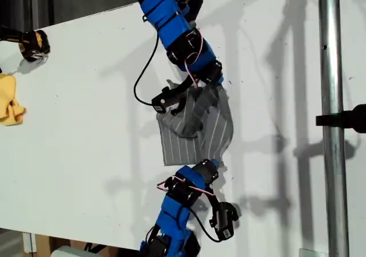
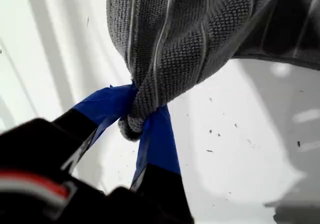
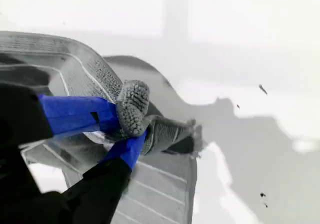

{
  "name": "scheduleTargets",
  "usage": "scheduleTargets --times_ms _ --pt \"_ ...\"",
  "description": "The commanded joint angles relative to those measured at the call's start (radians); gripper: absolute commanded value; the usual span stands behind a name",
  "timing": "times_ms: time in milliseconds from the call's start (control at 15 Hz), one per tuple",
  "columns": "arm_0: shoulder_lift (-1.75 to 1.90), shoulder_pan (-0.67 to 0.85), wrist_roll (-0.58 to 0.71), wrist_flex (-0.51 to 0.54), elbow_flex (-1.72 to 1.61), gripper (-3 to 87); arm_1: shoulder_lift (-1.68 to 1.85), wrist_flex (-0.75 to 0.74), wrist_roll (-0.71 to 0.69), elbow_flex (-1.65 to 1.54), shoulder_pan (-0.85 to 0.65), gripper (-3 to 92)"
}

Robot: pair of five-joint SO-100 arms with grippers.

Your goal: Grasp corners of a towel and fold twice.

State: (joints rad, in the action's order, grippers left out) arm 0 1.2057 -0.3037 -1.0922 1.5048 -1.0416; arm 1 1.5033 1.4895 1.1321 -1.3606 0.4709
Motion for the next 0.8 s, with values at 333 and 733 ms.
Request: scheduleTargets --times_ms 333,733 --pt "0.218 0.256 0.087 0.089 -0.1 -1.7 0.189 0.117 -0.11 -0.081 -0.295 -0.1" --pt "0.301 0.442 0.225 0.08 -0.183 -1.7 0.321 0.121 -0.268 -0.155 -0.503 -0.1"
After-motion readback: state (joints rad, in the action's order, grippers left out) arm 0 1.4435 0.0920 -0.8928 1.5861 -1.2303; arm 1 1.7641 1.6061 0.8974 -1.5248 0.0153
